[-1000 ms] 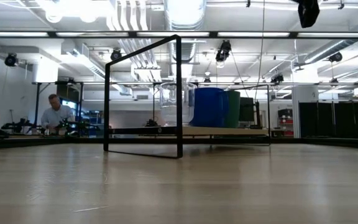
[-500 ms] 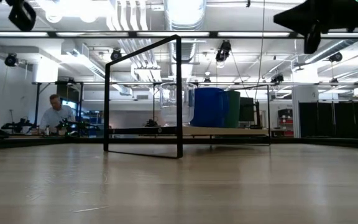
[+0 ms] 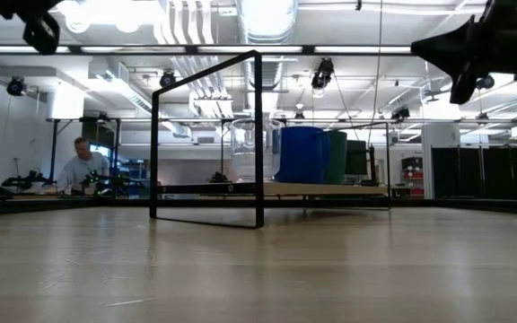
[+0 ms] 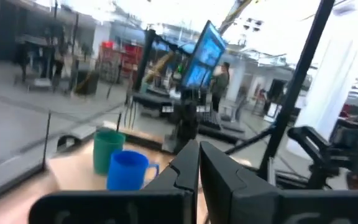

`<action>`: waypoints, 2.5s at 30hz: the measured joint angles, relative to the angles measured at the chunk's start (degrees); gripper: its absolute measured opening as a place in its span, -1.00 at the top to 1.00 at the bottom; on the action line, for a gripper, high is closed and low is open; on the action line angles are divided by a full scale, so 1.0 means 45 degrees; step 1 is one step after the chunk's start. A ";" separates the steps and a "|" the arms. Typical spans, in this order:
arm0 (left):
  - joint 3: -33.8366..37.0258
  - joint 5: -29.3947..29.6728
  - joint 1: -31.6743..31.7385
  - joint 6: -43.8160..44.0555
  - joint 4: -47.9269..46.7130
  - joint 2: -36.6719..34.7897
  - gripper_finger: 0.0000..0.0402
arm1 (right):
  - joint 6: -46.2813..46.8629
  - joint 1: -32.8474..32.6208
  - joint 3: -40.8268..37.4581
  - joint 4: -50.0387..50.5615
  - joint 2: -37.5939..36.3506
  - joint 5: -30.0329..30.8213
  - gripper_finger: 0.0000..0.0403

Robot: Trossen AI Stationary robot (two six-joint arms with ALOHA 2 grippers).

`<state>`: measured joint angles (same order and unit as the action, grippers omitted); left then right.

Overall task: Stack small to large cups/mugs on shelf
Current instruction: Return to Home Position

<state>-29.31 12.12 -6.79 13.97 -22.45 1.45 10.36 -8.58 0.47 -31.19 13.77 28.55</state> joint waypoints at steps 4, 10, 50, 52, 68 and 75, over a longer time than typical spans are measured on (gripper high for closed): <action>0.0534 -0.0109 -0.0003 -0.0568 0.0682 0.0043 1.00 | -0.0031 0.0000 0.0004 0.0348 -0.0044 -0.0003 0.96; 0.2389 -0.0568 0.0007 -0.0632 0.3911 0.0017 1.00 | -0.0065 0.0000 0.0009 0.0710 -0.0029 0.0002 0.96; 0.6432 -0.2192 0.0007 0.0083 0.7308 0.0614 1.00 | 0.0023 0.0000 0.0016 0.0974 -0.0018 0.0002 0.96; 0.6436 -0.2187 0.0007 0.0083 0.7307 0.0613 1.00 | 0.0022 0.0000 0.0019 0.0971 -0.0018 0.0002 0.96; 0.6452 -0.2182 0.0007 0.0083 0.7309 0.0613 1.00 | 0.0023 0.0000 0.0023 0.0970 -0.0018 0.0002 0.96; 0.6452 -0.2182 0.0007 0.0086 0.7309 0.0613 1.00 | 0.0023 -0.0004 0.0023 0.0970 -0.0018 0.0002 0.96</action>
<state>-0.27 2.31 -6.76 14.36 10.44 4.21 10.46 -8.60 0.58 -26.83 13.69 28.56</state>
